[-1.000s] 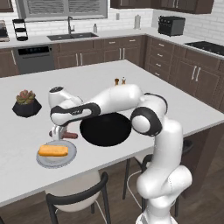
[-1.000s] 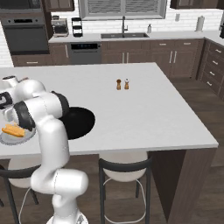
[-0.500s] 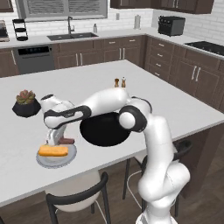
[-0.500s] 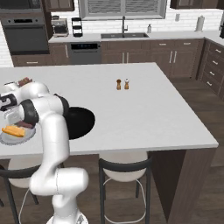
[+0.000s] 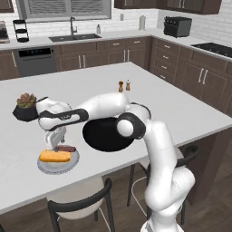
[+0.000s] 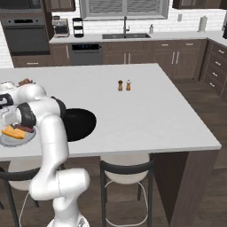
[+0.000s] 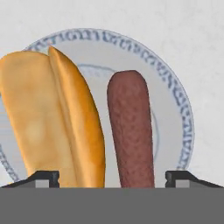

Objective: Place one bun and one sausage from the bowl on each plate.

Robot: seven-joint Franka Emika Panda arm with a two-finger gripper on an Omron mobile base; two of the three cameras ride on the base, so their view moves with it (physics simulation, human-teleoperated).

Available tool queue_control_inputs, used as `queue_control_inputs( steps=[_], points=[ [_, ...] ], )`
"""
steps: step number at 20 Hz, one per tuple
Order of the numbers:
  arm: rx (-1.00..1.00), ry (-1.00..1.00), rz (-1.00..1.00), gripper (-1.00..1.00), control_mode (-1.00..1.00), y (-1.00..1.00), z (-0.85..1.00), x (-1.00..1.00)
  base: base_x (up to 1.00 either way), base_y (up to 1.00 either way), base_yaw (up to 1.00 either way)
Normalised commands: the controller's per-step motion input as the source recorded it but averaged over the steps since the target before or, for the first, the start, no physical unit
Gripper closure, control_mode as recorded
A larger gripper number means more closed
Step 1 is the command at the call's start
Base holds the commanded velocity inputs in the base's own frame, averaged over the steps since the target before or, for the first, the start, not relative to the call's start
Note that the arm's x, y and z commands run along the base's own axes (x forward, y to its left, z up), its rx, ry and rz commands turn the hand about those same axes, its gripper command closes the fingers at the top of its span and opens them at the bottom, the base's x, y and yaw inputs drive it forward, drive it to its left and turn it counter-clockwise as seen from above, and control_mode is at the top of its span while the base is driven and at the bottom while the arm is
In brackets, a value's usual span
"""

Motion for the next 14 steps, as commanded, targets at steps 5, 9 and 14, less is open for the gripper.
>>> queue_control_inputs(
  steps=[5, 9, 14],
  points=[
    [0.21, -0.22, -0.04, -1.0, -1.0, -0.94, 0.56, -0.97, 0.0, 0.0, 0.0],
    [0.3, -0.21, 0.0, -1.0, -1.0, -1.0, 0.0, -1.0, 0.0, 0.0, 0.0],
    [0.29, -0.3, 0.0, -1.0, -1.0, -1.0, 0.3, -1.0, 0.0, 0.0, 0.0]
  ],
)
